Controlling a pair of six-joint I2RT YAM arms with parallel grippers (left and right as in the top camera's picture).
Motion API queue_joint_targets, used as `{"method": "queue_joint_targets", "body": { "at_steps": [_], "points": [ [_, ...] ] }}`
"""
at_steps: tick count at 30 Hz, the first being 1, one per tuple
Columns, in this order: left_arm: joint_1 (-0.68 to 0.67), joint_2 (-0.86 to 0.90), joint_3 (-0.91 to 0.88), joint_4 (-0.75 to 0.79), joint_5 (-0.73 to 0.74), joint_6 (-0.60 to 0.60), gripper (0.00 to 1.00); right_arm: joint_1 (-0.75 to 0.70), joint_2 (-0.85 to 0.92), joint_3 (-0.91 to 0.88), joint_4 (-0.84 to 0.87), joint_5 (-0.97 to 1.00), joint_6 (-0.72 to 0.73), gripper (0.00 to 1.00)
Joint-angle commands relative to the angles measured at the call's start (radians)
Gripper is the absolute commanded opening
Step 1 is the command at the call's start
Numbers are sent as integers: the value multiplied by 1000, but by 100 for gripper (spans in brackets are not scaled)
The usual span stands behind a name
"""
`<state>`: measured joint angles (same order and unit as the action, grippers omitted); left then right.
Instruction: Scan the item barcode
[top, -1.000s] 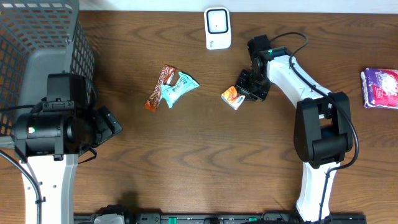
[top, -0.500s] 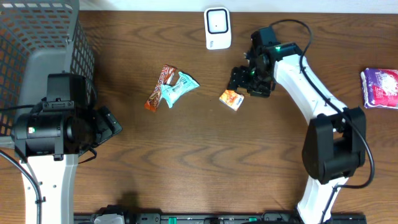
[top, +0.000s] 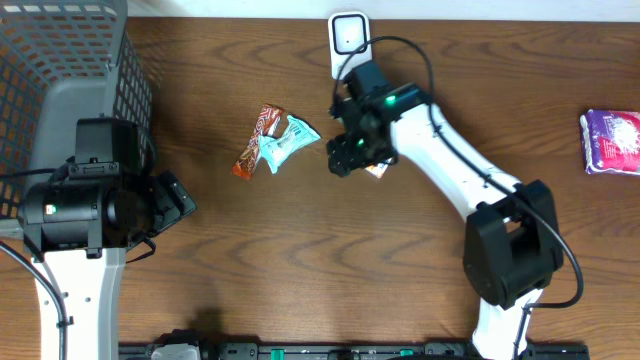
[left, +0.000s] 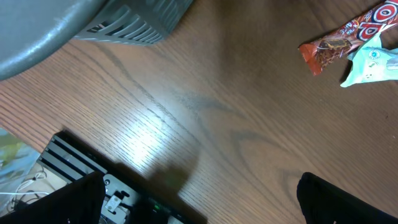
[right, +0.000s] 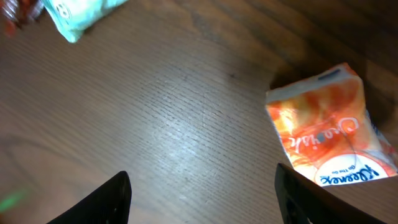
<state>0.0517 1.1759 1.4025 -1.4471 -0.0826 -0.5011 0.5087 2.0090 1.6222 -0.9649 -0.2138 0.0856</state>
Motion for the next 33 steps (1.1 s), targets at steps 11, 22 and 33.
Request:
{"method": "queue_joint_targets", "body": {
  "at_steps": [11, 22, 33],
  "points": [
    [5, -1, -1, -4, -16, -10, 98, 106, 5, -82, 74, 465, -70, 73],
    [5, -1, -1, -4, -15, -10, 98, 105, 6, -261, 340, 500, -128, 73],
    [5, -1, -1, -4, -16, -9, 98, 43, 6, -360, 444, 518, -127, 58]
  ]
}}
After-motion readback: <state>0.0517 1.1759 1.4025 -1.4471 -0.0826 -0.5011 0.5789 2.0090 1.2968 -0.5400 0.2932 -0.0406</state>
